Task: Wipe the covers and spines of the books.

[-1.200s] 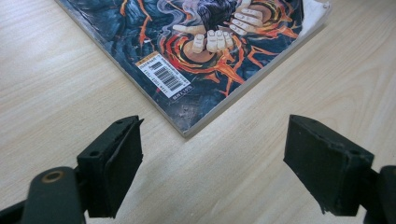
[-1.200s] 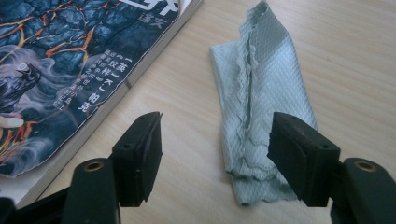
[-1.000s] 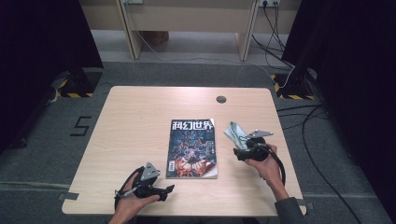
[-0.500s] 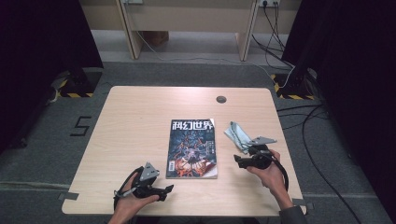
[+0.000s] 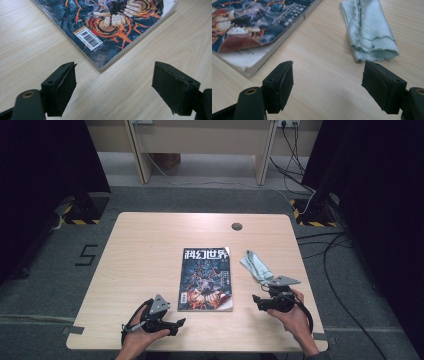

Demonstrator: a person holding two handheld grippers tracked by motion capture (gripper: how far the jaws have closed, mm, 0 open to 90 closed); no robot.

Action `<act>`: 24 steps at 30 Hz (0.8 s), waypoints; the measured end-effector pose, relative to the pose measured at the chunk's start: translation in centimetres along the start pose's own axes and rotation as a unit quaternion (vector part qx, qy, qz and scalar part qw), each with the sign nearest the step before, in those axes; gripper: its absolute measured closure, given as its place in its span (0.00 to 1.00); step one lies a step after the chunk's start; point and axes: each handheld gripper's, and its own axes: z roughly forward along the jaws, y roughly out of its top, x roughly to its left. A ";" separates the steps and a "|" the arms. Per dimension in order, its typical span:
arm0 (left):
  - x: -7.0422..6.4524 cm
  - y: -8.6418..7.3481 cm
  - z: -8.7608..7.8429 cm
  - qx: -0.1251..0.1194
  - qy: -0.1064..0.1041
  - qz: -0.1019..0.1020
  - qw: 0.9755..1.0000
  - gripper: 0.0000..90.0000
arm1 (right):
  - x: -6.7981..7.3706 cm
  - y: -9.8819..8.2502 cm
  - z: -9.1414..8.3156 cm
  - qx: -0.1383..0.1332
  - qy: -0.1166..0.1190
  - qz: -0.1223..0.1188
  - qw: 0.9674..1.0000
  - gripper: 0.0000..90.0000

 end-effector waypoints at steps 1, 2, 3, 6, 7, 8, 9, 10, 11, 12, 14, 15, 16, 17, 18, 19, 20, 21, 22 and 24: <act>0.0 0.0 0.0 0.000 0.000 0.000 1.000 0.21 | 0.1 -0.2 0.0 0.003 -0.001 -0.003 1.000 0.28; 0.0 0.0 0.0 0.001 0.000 0.000 1.000 0.21 | 0.2 -0.4 -0.1 0.004 -0.001 -0.002 1.000 0.28; 0.0 0.0 0.0 0.000 0.000 0.000 1.000 0.21 | 0.3 -0.7 -0.1 0.006 -0.001 -0.002 1.000 0.28; 0.0 0.0 0.0 0.001 0.000 0.001 1.000 0.21 | 0.8 -1.2 -0.3 0.010 0.001 -0.008 1.000 0.27; 0.0 0.0 0.0 0.002 0.001 0.001 1.000 0.21 | 0.9 -1.3 -0.4 0.010 0.000 -0.009 1.000 0.27; 0.0 0.0 0.0 0.003 0.001 0.002 1.000 0.21 | 1.1 -1.4 -0.5 0.010 -0.001 -0.010 1.000 0.26; 0.0 0.0 0.0 0.002 0.001 0.001 1.000 0.21 | 1.1 -1.6 -0.6 0.009 0.000 -0.014 1.000 0.26; 0.0 0.0 0.0 0.002 0.001 0.001 1.000 0.21 | 1.3 -1.7 -0.6 0.010 0.000 -0.013 1.000 0.26; 0.0 0.0 0.0 0.003 0.001 0.001 1.000 0.21 | 1.5 -2.0 -0.6 0.010 0.001 -0.011 1.000 0.26; 0.0 0.0 0.0 0.003 0.001 0.001 1.000 0.21 | 1.5 -2.2 -0.6 0.013 -0.001 -0.016 1.000 0.26; 0.0 0.0 0.0 0.005 0.000 0.003 1.000 0.21 | 1.6 -2.6 -0.5 0.020 0.000 -0.019 1.000 0.26; 0.0 0.0 0.0 0.005 0.000 0.003 1.000 0.21 | 1.7 -2.8 -0.6 0.022 0.001 -0.018 1.000 0.26; 0.0 0.0 0.0 0.005 0.000 0.003 1.000 0.21 | 1.7 -3.0 -0.6 0.024 0.001 -0.018 1.000 0.26; 0.0 0.0 0.0 0.006 0.000 0.003 1.000 0.21 | 1.7 -3.1 -0.6 0.023 0.000 -0.023 0.999 0.25; 0.0 -0.1 0.1 0.006 0.000 0.003 1.000 0.21 | 1.8 -3.3 -0.7 0.027 0.001 -0.021 0.999 0.25; 0.0 -0.1 0.1 0.006 -0.001 0.003 1.000 0.21 | 2.0 -3.5 -0.7 0.028 0.001 -0.019 0.999 0.25; 0.0 -0.1 0.1 0.008 -0.002 0.004 1.000 0.21 | 2.1 -3.6 -0.8 0.030 0.001 -0.019 0.999 0.25; 0.0 -0.1 0.1 0.009 -0.003 0.005 1.000 0.21 | 2.1 -3.7 -0.8 0.032 0.000 -0.022 0.999 0.24; 0.0 -0.1 0.1 0.009 -0.004 0.005 1.000 0.21 | 2.2 -3.8 -0.9 0.033 -0.001 -0.023 0.999 0.23; -0.1 -0.1 0.2 0.010 -0.005 0.008 1.000 0.21 | 2.3 -4.1 -1.1 0.033 -0.003 -0.025 0.999 0.23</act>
